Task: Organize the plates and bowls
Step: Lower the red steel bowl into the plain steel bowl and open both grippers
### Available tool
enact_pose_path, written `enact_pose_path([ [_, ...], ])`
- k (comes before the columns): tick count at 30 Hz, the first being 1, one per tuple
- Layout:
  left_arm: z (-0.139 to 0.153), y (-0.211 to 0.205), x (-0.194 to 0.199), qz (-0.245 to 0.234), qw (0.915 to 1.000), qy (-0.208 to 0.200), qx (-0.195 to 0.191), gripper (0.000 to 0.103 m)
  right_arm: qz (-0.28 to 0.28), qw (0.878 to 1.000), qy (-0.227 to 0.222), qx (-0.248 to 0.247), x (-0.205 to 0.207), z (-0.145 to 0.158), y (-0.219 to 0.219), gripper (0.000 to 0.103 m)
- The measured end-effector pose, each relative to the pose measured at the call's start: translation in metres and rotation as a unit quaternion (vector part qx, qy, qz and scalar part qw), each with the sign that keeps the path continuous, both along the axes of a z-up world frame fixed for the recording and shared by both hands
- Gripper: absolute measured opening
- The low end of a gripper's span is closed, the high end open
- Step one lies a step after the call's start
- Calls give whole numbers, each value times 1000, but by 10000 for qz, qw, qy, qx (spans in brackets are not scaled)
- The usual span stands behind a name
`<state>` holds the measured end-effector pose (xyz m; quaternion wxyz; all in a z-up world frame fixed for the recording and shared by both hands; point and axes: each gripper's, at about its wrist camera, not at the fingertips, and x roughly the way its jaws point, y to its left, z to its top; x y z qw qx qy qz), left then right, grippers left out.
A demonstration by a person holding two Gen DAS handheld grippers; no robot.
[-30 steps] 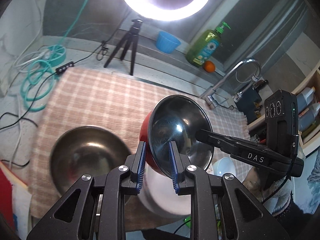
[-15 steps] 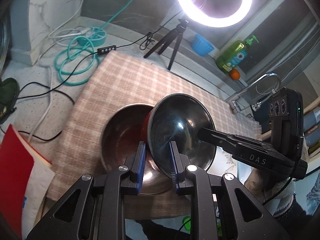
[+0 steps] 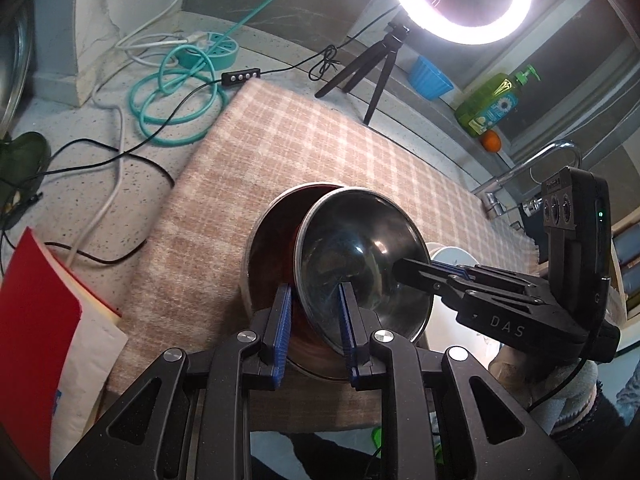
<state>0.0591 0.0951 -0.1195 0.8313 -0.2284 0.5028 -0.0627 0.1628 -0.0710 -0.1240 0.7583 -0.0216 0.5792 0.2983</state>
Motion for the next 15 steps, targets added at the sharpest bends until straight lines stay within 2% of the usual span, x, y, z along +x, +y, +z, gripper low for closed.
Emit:
enact_pose_path([
  [15,-7,-1,6,-27,9997,131,196,20,111,9994,-112,-318,-1,-8,12,15],
])
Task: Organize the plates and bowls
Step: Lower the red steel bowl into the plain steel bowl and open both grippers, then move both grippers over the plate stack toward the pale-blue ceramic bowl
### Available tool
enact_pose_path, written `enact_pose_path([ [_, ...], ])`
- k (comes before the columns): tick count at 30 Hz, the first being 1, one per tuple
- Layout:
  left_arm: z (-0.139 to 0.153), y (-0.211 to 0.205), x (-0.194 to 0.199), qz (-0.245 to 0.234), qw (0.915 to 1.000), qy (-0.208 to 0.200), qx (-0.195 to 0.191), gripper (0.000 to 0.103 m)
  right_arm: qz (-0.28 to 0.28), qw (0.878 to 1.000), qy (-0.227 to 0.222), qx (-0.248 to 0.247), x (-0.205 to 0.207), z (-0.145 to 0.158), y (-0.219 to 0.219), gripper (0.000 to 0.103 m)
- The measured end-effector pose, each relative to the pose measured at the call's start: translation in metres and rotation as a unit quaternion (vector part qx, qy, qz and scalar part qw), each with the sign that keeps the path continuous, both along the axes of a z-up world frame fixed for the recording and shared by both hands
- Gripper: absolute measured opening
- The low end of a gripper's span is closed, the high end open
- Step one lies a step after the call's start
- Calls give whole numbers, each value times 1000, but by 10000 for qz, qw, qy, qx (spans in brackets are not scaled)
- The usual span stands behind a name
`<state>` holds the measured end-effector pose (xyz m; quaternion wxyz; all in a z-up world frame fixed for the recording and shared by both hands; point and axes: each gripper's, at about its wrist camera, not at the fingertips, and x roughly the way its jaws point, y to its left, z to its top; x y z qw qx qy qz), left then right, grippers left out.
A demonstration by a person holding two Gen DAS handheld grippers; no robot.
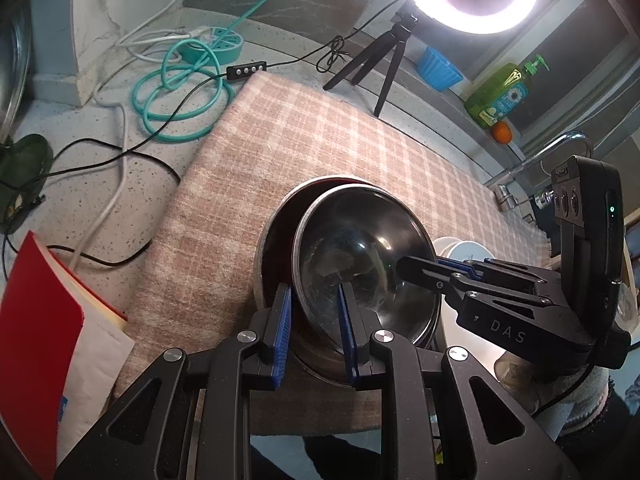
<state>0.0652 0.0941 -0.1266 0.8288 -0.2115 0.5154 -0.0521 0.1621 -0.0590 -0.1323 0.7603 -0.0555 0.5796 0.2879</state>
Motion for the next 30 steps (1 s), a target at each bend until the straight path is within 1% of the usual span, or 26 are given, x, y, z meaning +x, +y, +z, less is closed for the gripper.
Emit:
enact_pose_path([
  [2,0,-1,1,4,10000,12,33,20,16,10000,-18,-2,0,0,0,16],
  [3,1,-2,1,-4,10000,-2,65,20,19,10000,-44,-2,0,0,0,20],
  [4,1,-3,0,1,10000,-15,97,21,25,10000,-71,-9,0,1,0,31],
  [5,3,-3,0,0,9999,-35,118,24,35,9999,-95,54,0,2,0,36],
  [9,5,-4,-1,-9,9999,-58,132,25,28,9996,-231,179,-2,11,-1,41],
  [11,5,-4,-1,-3,9999,-79,139,25,43,9993,-296,237,-3,17,-2,48],
  [15,9,-5,-2,14,9998,-131,160,25,32,9988,-409,284,-5,25,-4,54],
  [19,13,-6,-4,-3,9998,-169,143,25,-64,9984,-410,391,-5,31,-12,61],
  [20,14,-7,-4,-11,9997,-177,148,27,-101,9981,-429,420,-5,33,-15,65],
  [21,15,-8,-4,-16,9997,-189,146,32,-134,9979,-447,448,-5,35,-17,66],
  [22,17,-8,-5,-18,9997,-204,136,34,-161,9977,-455,471,-6,37,-19,69],
  [23,19,-10,-5,-23,9996,-230,129,40,-207,9974,-461,516,-6,39,-24,71],
  [24,21,-11,-6,-28,9996,-254,133,48,-236,9971,-467,548,-7,42,-27,72],
  [25,23,-13,-6,-35,9995,-282,152,51,-262,9969,-479,571,-8,44,-31,76],
  [26,26,-16,-7,-52,9993,-314,180,54,-297,9965,-502,593,-9,47,-35,80],
  [28,30,-23,-7,-124,9989,-354,268,57,-370,9957,-554,650,-12,53,-44,84],
  [29,32,-26,-7,-147,9988,-369,303,61,-426,9951,-590,674,-13,57,-51,84],
  [30,34,-30,-7,-173,9986,-387,326,62,-462,9947,-613,677,-14,59,-55,85],
])
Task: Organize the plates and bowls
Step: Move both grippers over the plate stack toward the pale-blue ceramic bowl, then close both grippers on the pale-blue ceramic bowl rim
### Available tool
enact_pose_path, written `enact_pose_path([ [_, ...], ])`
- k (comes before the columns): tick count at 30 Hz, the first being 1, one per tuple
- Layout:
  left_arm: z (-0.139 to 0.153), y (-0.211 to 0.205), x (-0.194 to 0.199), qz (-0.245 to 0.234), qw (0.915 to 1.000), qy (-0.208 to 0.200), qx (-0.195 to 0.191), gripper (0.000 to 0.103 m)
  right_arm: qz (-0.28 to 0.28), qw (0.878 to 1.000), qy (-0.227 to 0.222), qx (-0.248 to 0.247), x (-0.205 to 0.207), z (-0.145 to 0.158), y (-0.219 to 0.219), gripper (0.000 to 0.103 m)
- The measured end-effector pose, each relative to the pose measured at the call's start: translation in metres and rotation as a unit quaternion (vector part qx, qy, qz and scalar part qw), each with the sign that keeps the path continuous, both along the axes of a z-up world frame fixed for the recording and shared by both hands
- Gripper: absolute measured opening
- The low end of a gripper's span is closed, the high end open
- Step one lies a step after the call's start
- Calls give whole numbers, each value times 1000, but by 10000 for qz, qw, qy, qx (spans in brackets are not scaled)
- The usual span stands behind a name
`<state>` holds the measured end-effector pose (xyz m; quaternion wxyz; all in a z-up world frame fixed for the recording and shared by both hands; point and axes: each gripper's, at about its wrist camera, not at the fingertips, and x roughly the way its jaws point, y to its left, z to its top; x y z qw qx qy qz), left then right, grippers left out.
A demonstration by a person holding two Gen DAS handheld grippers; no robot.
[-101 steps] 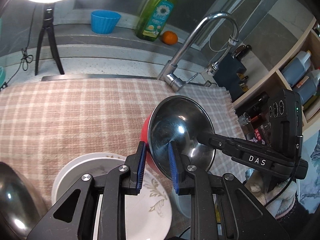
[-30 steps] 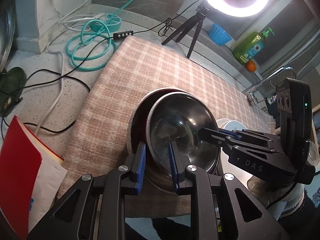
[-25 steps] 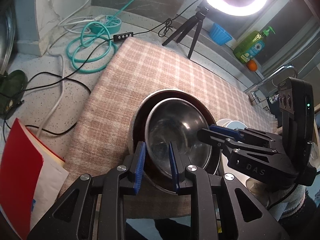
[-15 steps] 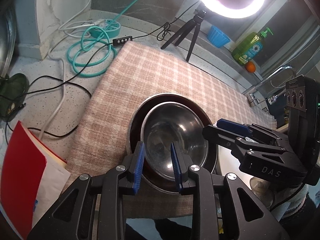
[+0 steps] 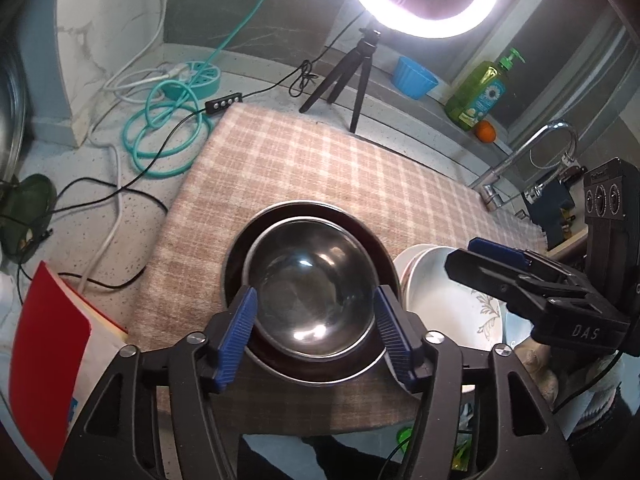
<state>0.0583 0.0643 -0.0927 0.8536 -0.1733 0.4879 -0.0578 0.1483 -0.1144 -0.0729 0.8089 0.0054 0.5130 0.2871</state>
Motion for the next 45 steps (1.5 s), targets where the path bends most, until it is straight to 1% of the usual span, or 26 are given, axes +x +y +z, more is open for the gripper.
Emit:
enact_pose_path([
  [2,4,-8,0,-84,10000,-39,9,62,-70,10000,-42,-12,-1,5,-10,87],
  [6,11,-23,1,-234,9996,-156,60,62,-231,9996,-163,-44,-6,16,-33,88],
  [12,21,-52,3,-533,9982,-281,11,62,-549,9982,-253,-32,-11,28,-75,88],
  [18,22,-87,5,-866,9958,-290,-60,62,-953,9951,-280,-22,-16,30,-124,88],
  [24,14,-124,9,-1186,9926,-208,-161,62,-1374,9903,-185,-88,-23,23,-174,88],
  [28,9,-149,11,-1431,9893,-150,-220,62,-1684,9853,-167,-218,-32,18,-207,88],
  [35,1,-190,13,-1868,9820,-59,-283,62,-2206,9748,25,-333,-45,4,-266,88],
  [41,-6,-225,13,-2281,9733,6,-263,62,-2431,9693,180,-336,-57,-9,-296,88],
  [45,-12,-246,11,-2567,9663,45,-191,60,-2527,9668,267,-249,-63,-17,-307,88],
])
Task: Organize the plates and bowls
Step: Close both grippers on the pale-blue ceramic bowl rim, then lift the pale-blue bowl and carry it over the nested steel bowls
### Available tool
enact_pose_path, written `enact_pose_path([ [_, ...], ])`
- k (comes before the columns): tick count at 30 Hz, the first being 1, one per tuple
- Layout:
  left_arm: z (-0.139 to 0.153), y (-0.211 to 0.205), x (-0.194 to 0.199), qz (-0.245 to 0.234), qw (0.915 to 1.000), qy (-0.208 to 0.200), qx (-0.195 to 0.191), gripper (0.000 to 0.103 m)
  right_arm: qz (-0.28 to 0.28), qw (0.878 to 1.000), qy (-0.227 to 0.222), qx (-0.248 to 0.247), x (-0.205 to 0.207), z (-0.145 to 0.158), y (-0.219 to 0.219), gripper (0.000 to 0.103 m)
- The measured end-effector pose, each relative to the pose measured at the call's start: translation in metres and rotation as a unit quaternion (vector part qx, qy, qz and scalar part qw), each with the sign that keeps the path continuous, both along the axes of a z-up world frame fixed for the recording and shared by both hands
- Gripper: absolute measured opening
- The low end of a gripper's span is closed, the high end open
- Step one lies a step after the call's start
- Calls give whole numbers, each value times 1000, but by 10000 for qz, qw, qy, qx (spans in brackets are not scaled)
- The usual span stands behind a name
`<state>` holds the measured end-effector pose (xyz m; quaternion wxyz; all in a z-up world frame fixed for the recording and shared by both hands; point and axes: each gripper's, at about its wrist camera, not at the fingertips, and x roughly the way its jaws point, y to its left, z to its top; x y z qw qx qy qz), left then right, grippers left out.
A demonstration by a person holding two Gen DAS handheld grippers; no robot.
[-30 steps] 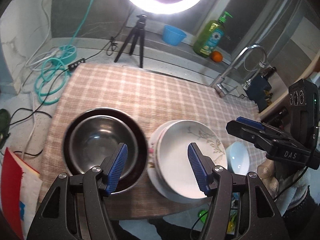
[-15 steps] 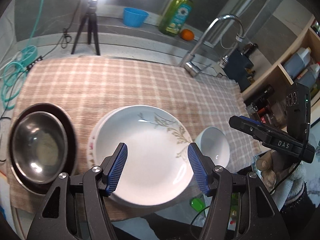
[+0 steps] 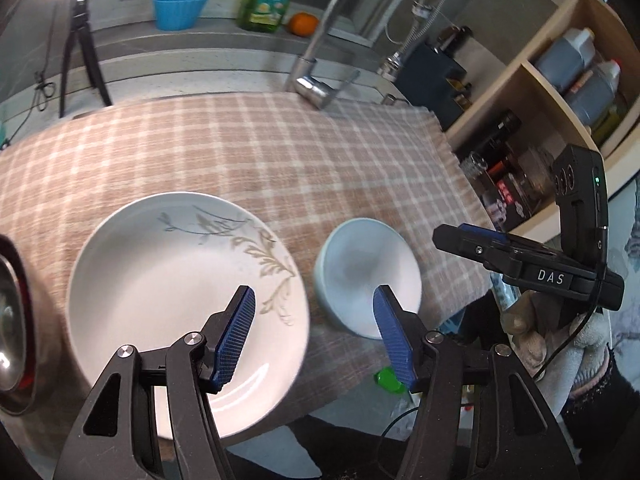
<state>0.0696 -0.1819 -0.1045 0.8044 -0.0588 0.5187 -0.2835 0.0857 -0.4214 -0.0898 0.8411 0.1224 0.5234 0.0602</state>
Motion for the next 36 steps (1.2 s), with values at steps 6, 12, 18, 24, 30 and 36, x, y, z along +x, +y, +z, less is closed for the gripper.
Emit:
enact_pose_path([
  [6,-11,-23,3,-332,9994,66,108,43,-84,9995,227,207,-6,-19,-11,80],
  [12,-22,-37,11,-460,9986,123,240,35,-91,9982,436,405,-10,-36,-17,62],
  [18,-31,-46,15,-527,9978,182,358,32,-144,9964,550,632,-13,-47,-22,49],
  [24,-36,-49,19,-502,9975,236,437,28,-134,9951,606,765,-12,-55,-21,42],
  [30,-37,-50,22,-512,9974,257,438,24,-74,9942,691,827,-9,-62,-16,30],
  [36,-38,-52,24,-531,9973,261,438,22,0,9932,754,885,-5,-68,-13,16],
])
